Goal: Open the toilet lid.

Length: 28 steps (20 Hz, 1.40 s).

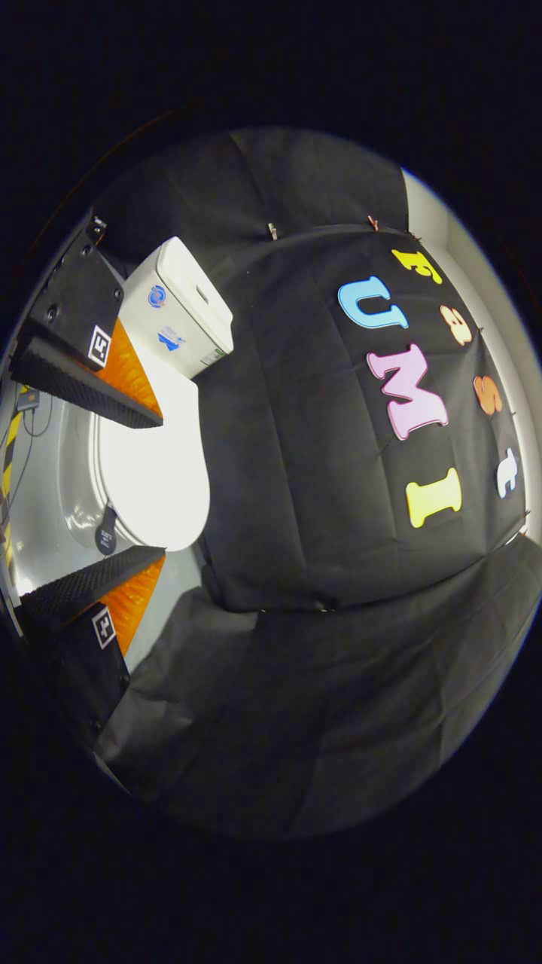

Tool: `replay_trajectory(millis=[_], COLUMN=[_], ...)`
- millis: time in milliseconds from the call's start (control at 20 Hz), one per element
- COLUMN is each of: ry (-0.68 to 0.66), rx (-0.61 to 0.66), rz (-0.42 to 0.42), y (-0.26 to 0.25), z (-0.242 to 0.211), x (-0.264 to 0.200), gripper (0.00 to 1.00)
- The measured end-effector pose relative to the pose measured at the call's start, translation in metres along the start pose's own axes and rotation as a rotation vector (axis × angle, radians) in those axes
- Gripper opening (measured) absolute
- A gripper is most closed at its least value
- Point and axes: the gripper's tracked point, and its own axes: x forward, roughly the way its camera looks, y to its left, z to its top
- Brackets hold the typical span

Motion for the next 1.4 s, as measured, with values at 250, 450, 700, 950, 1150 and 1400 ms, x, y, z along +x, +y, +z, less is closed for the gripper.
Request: replay_trajectory(millis=[250,450,700,950,1150,1400], ry=[0.152,0.259,0.371,0.395,0.384,0.395], rx=[0.186,0.319,0.455,0.63,0.728,0.837], rz=[-0.028,-0.022,-0.034,0.011,0.027,-0.013], y=[-0.046,-0.074,-0.095,-0.09,-0.084,-0.089], z=[-0.046,-0.085,-0.128,-0.14,-0.144,-0.16], x=[0.047,0.073,0.102,0.125,0.138,0.145], gripper=[0.99,0.99,0.99,0.99,0.91,0.48])
